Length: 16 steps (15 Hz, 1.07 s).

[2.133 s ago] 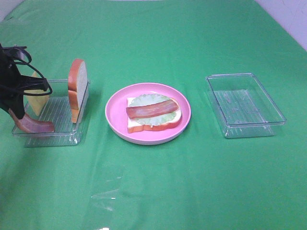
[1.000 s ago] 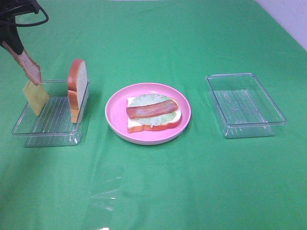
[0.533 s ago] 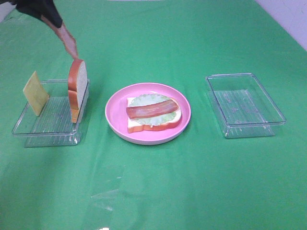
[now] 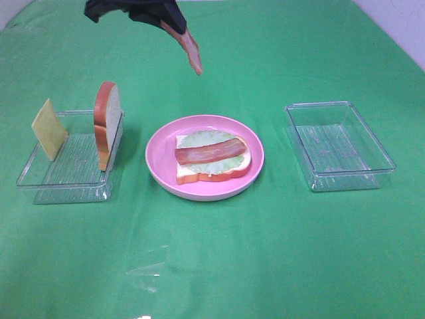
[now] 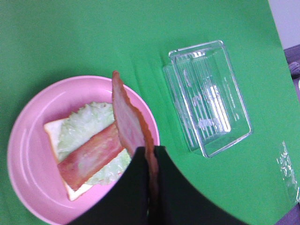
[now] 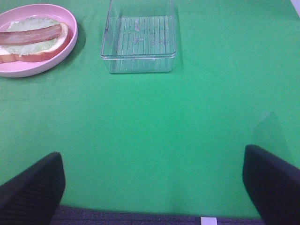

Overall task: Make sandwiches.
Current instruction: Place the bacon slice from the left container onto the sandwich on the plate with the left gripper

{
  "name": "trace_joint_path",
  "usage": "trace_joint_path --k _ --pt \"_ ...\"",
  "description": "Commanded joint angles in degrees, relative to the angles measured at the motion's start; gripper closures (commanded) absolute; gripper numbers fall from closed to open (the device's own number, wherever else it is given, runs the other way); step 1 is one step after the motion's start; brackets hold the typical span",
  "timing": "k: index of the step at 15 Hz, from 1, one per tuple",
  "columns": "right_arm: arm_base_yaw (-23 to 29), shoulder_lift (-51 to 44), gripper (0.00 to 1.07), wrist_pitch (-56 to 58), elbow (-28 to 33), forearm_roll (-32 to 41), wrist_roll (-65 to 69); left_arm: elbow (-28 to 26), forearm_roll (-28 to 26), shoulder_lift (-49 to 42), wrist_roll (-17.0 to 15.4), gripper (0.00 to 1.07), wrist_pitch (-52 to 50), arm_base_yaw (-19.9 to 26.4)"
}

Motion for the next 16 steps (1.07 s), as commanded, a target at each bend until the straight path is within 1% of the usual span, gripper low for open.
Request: trace_joint_path --k 1,2,3,5,6,8,10,11,12,13,14,15,16 --pt "-0.40 -1.89 0.09 -0.17 0.00 0.00 -0.40 -0.17 -2.06 3.78 -0.29 1.07 -2.81 -3.44" --pt "-0.40 -1.89 0.09 -0.17 0.00 0.00 -0.40 -0.17 -2.58 4.76 -0.29 1.07 -3.32 -4.13" --pt "-0.40 -1.89 0.09 -0.17 0.00 0.00 -0.40 -0.17 -8.19 8.48 1.20 1.07 -5.79 -6.13" --pt "-0.40 -1.89 0.09 -0.17 0.00 0.00 -0.40 -0.17 -14.21 11.92 6.47 1.07 -7.05 -7.05" --pt "-0.40 -1.89 0.09 -0.17 0.00 0.00 -0.40 -0.17 -16.33 13.52 8.82 1.07 -6.93 -7.33" --pt "-0.40 -1.89 0.09 -0.17 0.00 0.00 -0.40 -0.17 -15.81 15.93 9.74 1.07 -6.65 -7.28" --pt "-0.40 -1.89 0.09 -0.17 0.00 0.00 -0.40 -0.17 -12.03 18.22 9.28 1.07 -6.25 -6.88" --pt "-0.40 -1.89 0.09 -0.17 0.00 0.00 -0.40 -0.17 -9.85 19.19 7.45 1.07 -5.10 -6.76" --pt "-0.40 -1.89 0.09 -0.17 0.00 0.00 -0.40 -0.17 -6.25 19.82 4.70 1.07 -3.95 -6.19" --pt "-0.40 -1.89 0.09 -0.17 0.00 0.00 -0.40 -0.17 -1.32 20.00 1.66 1.07 -2.81 -5.90" --pt "-0.40 -1.89 0.09 -0.17 0.00 0.00 -0.40 -0.17 4.64 20.00 -1.32 1.07 -1.89 -5.90" --pt "-0.40 -1.89 0.09 -0.17 0.00 0.00 -0.40 -0.17 12.55 20.00 -4.81 1.07 -1.43 -5.90" --pt "-0.40 -1.89 0.09 -0.17 0.00 0.00 -0.40 -0.17 13.64 20.00 -5.16 1.07 -1.49 -5.90"
